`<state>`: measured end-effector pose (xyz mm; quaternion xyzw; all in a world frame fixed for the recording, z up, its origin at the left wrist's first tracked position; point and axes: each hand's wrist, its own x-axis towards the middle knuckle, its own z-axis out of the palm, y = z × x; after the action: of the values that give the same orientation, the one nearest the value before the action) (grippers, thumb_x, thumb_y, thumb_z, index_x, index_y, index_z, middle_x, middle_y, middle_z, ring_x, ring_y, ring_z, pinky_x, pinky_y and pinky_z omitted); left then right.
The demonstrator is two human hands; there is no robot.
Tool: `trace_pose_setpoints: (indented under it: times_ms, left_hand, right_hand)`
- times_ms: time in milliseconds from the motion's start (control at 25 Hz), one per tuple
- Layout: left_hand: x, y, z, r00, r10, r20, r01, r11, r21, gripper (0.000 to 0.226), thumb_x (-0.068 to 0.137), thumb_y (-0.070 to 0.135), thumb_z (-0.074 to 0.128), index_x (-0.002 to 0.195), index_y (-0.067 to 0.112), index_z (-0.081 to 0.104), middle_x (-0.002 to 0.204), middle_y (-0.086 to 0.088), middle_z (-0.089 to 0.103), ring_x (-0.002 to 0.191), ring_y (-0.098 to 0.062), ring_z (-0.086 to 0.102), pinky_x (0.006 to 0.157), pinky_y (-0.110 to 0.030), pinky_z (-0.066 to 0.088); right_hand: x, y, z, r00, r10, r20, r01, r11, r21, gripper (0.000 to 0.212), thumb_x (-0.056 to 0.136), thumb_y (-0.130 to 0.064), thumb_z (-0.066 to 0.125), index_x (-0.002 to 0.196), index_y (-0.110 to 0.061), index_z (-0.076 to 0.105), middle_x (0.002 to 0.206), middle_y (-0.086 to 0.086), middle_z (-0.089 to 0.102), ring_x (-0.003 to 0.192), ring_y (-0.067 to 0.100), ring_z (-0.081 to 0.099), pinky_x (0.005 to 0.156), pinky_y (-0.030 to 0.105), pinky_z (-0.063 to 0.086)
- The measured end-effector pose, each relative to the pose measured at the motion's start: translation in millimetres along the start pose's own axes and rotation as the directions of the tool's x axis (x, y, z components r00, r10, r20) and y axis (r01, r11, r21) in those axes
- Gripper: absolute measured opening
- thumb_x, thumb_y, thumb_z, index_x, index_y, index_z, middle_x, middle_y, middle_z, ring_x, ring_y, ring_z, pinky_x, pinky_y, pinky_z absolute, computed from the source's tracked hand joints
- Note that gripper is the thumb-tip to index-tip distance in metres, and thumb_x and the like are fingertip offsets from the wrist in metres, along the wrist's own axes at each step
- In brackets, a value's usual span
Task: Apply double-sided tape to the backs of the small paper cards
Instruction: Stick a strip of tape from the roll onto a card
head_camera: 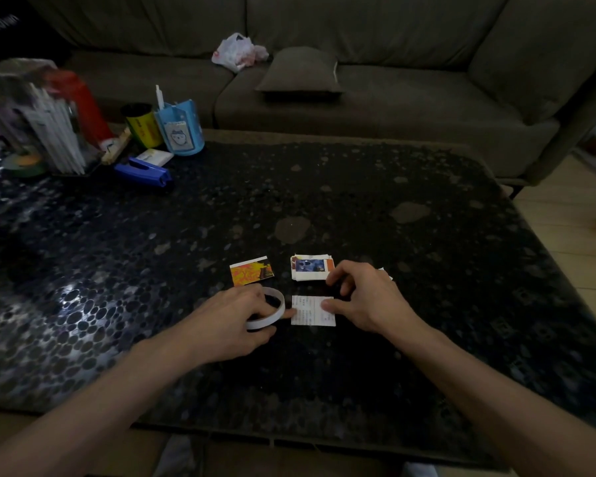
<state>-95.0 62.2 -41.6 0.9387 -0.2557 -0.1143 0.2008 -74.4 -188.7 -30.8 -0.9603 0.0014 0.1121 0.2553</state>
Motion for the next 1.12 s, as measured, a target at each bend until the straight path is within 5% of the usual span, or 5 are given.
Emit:
trace_pose_setpoints:
  times_ms: [400, 560, 800, 1000, 1120]
  left_hand:
    - [6, 11, -7, 0.998, -0.054, -0.017, 0.052, 0.993, -0.102, 0.024, 0.096, 0.035, 0.070, 0.117, 0.047, 0.074, 0.119, 0.030, 0.061, 0.089, 0.013, 0.059, 0.074, -0.016, 0.049]
    - [6, 19, -8, 0.995, -0.080, -0.066, 0.067, 0.982, -0.177, 0.030, 0.095, 0.032, 0.072, 0.124, 0.041, 0.073, 0.105, 0.031, 0.063, 0.112, -0.006, 0.065, 0.092, -0.036, 0.055]
    - [8, 23, -7, 0.990, -0.088, -0.106, 0.073, 0.987, -0.144, 0.028, 0.093, 0.037, 0.074, 0.095, 0.061, 0.061, 0.105, 0.021, 0.069, 0.087, -0.003, 0.066, 0.077, -0.033, 0.057]
    - [11, 21, -1, 0.987, -0.130, -0.098, 0.121, 0.988, -0.092, 0.063, 0.096, 0.052, 0.064, 0.154, 0.043, 0.042, 0.137, 0.024, 0.048, 0.090, 0.003, 0.058, 0.080, -0.021, 0.048]
    - [12, 23, 0, 0.982, -0.138, -0.130, 0.107, 0.969, -0.221, 0.042, 0.086, 0.064, 0.067, 0.122, 0.042, 0.072, 0.123, 0.023, 0.061, 0.095, 0.003, 0.063, 0.078, -0.020, 0.050]
  right_hand:
    - [-7, -5, -6, 0.992, -0.028, 0.121, 0.029, 1.000, -0.007, 0.035, 0.081, -0.041, 0.087, 0.104, -0.038, 0.060, 0.119, -0.010, 0.044, 0.109, 0.008, 0.052, 0.091, 0.027, 0.050]
    - [-7, -5, -6, 0.992, -0.036, 0.124, 0.034, 0.999, 0.016, 0.038, 0.080, -0.042, 0.088, 0.100, -0.042, 0.055, 0.116, -0.012, 0.046, 0.097, 0.004, 0.051, 0.081, 0.022, 0.044]
    - [-6, -5, -2, 0.988, -0.065, 0.141, 0.074, 0.995, -0.059, 0.042, 0.077, -0.048, 0.088, 0.103, -0.042, 0.055, 0.115, -0.013, 0.042, 0.100, 0.004, 0.047, 0.069, 0.019, 0.037]
    - [-7, -6, -1, 0.982, -0.116, 0.147, 0.113, 0.993, 0.032, 0.036, 0.080, -0.040, 0.087, 0.093, -0.041, 0.054, 0.104, -0.017, 0.049, 0.090, 0.003, 0.053, 0.068, 0.017, 0.042]
    - [-10, -7, -4, 0.973, -0.167, 0.162, 0.119, 0.956, 0.267, 0.039, 0.079, -0.033, 0.090, 0.101, -0.040, 0.058, 0.098, -0.009, 0.066, 0.085, 0.005, 0.067, 0.065, 0.017, 0.053]
